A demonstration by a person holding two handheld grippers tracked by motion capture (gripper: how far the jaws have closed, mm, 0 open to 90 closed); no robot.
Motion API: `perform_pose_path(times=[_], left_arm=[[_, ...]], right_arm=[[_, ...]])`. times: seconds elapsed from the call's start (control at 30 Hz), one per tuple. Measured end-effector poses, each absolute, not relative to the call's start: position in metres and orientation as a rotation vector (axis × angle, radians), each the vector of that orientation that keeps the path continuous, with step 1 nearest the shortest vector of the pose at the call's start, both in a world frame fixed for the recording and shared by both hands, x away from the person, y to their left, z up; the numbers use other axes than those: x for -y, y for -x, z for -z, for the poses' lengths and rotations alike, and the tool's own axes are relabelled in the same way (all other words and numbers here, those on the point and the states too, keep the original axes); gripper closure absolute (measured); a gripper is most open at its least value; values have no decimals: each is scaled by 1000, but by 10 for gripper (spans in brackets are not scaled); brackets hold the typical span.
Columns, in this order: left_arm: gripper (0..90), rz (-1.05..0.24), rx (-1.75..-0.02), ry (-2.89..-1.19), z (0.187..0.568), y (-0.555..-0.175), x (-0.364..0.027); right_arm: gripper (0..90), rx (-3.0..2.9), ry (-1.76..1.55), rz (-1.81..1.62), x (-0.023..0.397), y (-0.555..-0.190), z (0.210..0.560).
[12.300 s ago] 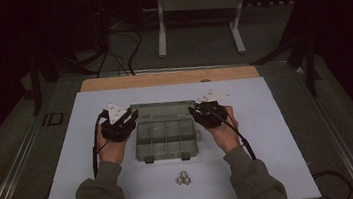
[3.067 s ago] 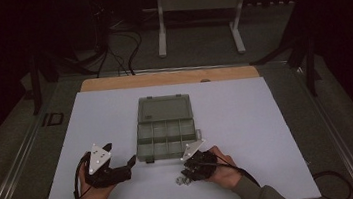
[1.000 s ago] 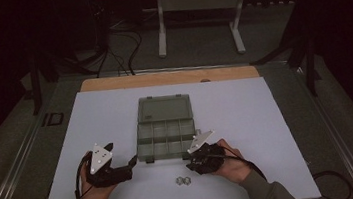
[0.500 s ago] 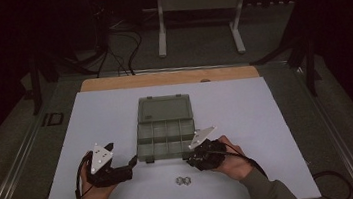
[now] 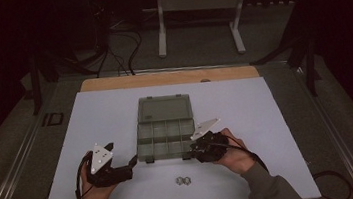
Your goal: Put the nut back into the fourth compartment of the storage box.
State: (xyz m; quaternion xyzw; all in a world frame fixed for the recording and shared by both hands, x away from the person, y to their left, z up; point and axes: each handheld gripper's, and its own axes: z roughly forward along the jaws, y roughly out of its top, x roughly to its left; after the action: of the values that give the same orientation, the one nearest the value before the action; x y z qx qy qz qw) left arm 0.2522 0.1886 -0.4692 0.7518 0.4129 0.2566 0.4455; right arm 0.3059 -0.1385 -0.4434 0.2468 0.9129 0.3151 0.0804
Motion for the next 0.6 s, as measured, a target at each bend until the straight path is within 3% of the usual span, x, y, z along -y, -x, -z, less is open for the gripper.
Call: perform_pose_path(times=[0.6], left_arm=[[106,-633,-1024,-1858,469,-253,-189]], right_arm=[[699,-2674,-762,-979,131,-331,425]])
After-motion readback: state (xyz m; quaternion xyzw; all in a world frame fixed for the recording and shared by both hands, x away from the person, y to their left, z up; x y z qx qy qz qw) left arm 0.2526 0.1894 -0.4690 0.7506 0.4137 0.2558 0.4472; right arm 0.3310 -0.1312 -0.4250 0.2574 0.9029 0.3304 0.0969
